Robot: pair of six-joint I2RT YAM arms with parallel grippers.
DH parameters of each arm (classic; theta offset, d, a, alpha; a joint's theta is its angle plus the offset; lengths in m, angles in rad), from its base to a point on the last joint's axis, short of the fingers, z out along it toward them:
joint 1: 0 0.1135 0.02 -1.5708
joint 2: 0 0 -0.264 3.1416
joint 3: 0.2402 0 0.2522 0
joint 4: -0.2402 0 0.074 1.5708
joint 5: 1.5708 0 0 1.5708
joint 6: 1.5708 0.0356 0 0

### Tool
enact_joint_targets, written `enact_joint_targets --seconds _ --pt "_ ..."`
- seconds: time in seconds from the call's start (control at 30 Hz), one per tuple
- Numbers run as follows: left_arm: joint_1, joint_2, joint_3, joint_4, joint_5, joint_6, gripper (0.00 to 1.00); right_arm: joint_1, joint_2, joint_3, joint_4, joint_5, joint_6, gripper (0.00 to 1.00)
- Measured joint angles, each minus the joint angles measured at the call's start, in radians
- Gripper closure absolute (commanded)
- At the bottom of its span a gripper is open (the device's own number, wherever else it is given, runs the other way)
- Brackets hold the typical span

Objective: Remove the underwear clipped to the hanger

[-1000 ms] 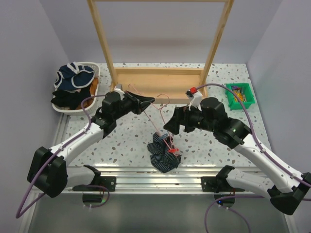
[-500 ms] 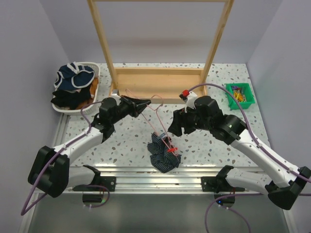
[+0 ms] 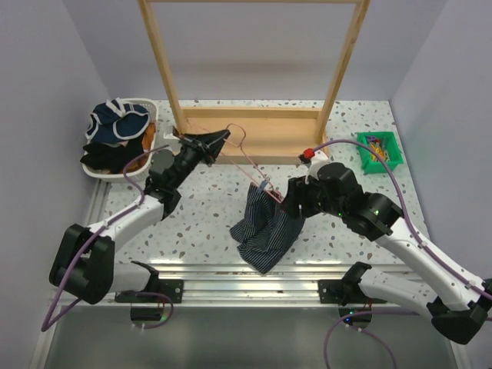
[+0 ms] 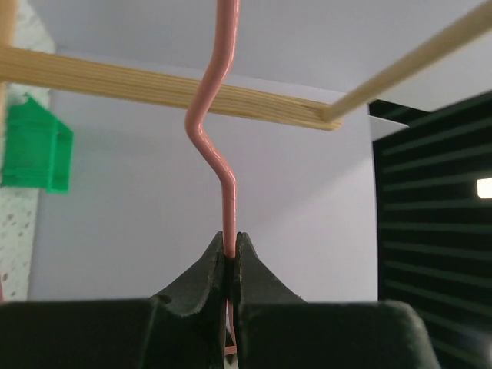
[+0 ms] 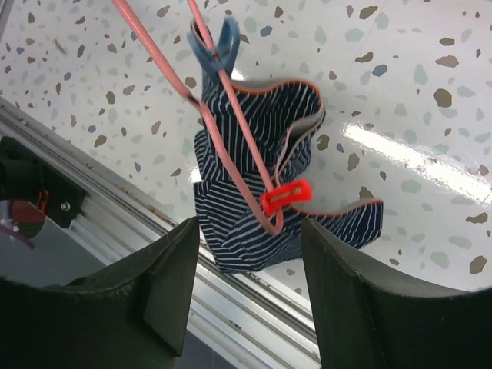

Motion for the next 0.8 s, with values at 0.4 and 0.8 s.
enact_joint_targets --seconds 0.4,0.8 --pt "0.118 -0.008 -0.005 0.288 -0.033 0.067 1.00 0.000 -0.049 0.002 -0.013 0.046 -0.001 0.45" --pt "0.258 0.046 0.237 0.330 0.050 0.175 1.00 0.000 -0.081 -0.009 -0.026 0.062 0.000 0.46"
